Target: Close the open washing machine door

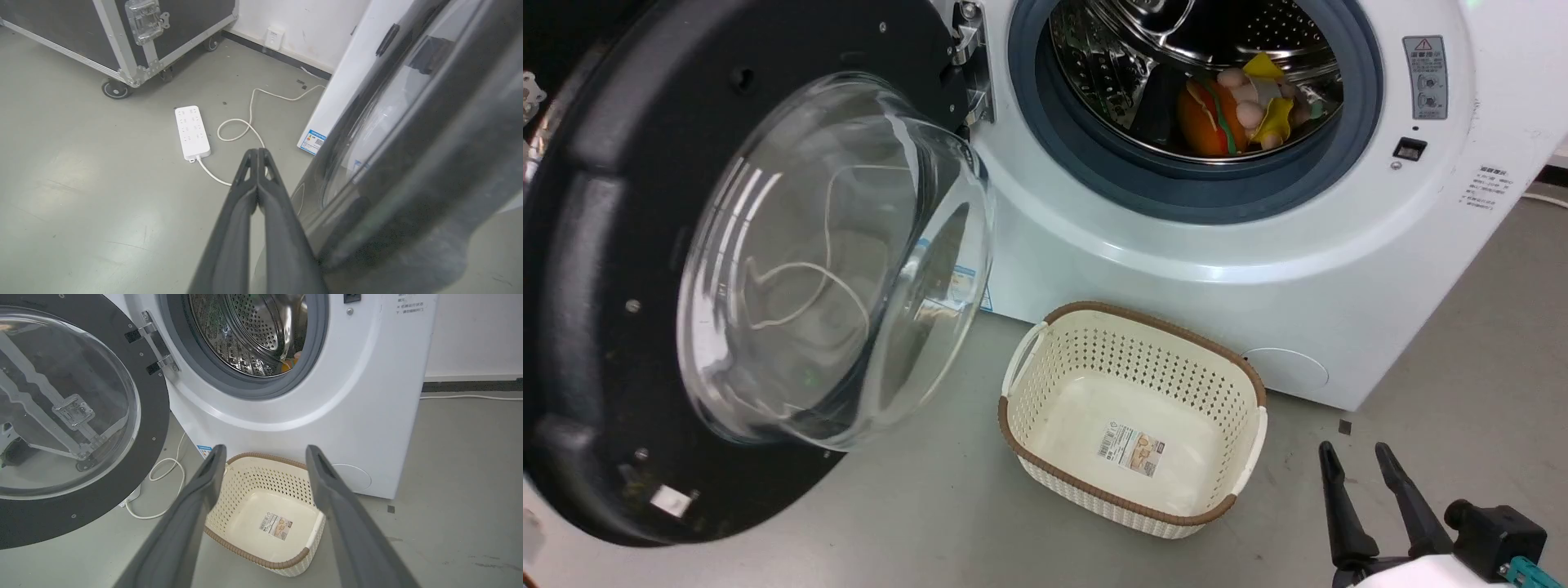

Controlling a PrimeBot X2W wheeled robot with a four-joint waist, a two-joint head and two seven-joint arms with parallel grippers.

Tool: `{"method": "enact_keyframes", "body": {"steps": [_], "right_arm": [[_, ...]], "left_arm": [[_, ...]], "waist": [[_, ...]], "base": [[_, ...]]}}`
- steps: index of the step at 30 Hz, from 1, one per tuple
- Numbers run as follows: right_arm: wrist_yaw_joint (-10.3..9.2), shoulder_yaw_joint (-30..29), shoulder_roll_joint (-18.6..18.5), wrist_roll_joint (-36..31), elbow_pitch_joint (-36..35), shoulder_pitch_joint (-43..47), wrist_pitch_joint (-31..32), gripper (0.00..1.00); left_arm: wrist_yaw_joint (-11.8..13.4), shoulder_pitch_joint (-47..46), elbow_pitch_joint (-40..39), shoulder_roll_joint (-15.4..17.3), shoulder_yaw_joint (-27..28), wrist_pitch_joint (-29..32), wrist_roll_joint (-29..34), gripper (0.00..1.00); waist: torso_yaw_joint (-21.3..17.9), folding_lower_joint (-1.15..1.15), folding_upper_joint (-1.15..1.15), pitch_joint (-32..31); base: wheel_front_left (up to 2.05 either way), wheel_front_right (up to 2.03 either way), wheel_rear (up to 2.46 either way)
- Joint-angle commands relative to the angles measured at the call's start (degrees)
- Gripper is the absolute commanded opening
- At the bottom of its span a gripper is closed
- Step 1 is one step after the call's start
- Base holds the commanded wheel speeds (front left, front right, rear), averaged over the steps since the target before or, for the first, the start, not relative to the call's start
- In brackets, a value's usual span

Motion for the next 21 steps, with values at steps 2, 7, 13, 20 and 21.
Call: {"method": "enact_keyframes", "body": {"steps": [2,7,13,20,21], "right_arm": [[0.05,-0.3,-0.1,0.9,0.4,-0.1,-0.7,1.00],[0.05,-0.7,-0.1,1.9,1.0,0.4,-1.3,1.00],[0.05,-1.6,-0.1,2.8,1.8,0.2,-2.0,1.00],[0.05,-3.4,-0.1,3.8,2.6,-0.5,-2.8,1.00],[0.06,-3.6,-0.1,3.9,2.8,-0.6,-2.9,1.00]], "left_arm": [[-0.6,2.3,-1.9,1.6,-1.7,1.9,-2.9,0.00],[-0.9,6.4,-8.0,4.1,-5.0,3.9,-6.6,0.00],[-1.3,8.9,-16.4,6.3,-10.9,4.9,-9.7,0.00],[-1.7,6.6,-24.6,9.5,-20.8,5.5,-13.0,0.00],[-1.8,5.8,-25.6,9.8,-22.4,5.6,-13.6,0.00]], "waist": [[0.1,0.00,0.00,-0.1],[0.8,0.00,0.00,-0.1],[1.7,0.00,0.00,-0.1],[1.5,-0.01,0.00,0.2],[1.3,-0.01,0.00,0.3]], "base": [[0.00,0.00,0.00],[0.00,0.00,0.00],[0.00,0.00,0.00],[0.00,0.00,0.00],[0.00,0.00,0.00]]}}
